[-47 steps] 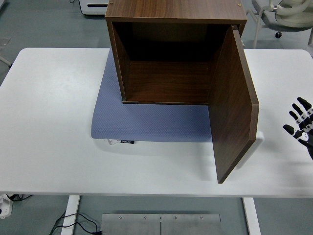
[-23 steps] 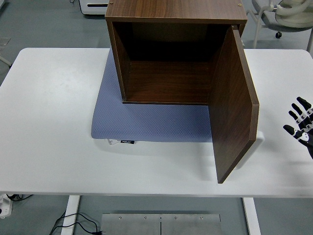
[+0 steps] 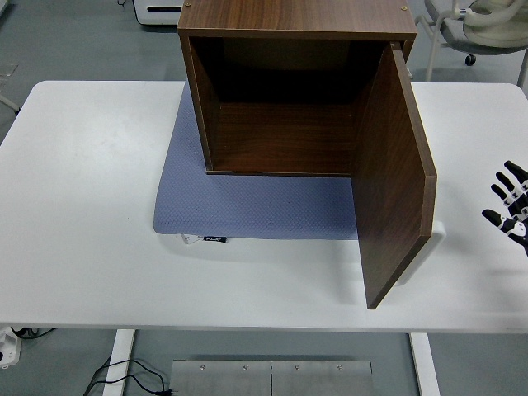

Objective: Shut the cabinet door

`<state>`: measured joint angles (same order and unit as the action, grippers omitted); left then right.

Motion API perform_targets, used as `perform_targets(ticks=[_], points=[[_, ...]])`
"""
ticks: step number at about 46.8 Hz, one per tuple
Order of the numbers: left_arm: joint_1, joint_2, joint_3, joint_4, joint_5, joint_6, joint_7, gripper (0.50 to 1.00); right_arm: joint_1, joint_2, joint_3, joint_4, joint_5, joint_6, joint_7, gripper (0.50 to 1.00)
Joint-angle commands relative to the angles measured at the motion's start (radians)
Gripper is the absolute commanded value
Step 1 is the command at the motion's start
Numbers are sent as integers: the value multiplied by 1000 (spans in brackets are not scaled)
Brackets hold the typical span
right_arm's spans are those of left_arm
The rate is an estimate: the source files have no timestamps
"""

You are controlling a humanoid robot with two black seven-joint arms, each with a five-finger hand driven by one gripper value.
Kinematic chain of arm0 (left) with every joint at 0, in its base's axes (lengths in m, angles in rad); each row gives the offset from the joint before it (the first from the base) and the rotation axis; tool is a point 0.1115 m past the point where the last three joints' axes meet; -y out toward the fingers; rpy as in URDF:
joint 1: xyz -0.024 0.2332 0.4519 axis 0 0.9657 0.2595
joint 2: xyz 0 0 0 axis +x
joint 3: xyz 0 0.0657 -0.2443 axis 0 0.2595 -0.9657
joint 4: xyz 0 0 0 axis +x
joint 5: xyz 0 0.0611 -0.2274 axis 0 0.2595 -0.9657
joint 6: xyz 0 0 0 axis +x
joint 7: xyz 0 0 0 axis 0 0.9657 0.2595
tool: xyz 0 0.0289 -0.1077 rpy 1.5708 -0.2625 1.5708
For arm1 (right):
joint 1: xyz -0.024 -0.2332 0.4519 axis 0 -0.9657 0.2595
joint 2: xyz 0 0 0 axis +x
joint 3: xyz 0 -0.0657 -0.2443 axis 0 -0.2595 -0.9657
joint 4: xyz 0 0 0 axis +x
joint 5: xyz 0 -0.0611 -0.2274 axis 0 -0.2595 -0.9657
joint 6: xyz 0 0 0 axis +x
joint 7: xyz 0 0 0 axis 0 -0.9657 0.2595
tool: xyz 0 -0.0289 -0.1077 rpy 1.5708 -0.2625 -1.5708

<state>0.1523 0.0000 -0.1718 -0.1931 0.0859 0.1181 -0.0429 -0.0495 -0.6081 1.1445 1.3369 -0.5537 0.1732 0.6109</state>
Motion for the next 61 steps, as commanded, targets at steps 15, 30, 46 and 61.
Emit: perform_targets(ticks=[15,30,46,61], points=[[0,0,0,0,0,0,0,1000,-9,-27,34,-2,-2,38,0,1000],[0,0,0,0,0,0,0,1000,-15,-76,34,-4,-12,132,0,1000],[1,0,0,0,0,0,0,1000,-32,-68,21,5,-87,241,0,1000],[0,0,0,0,0,0,0,1000,-58,-64,18,77,-180,313,0,1000]])
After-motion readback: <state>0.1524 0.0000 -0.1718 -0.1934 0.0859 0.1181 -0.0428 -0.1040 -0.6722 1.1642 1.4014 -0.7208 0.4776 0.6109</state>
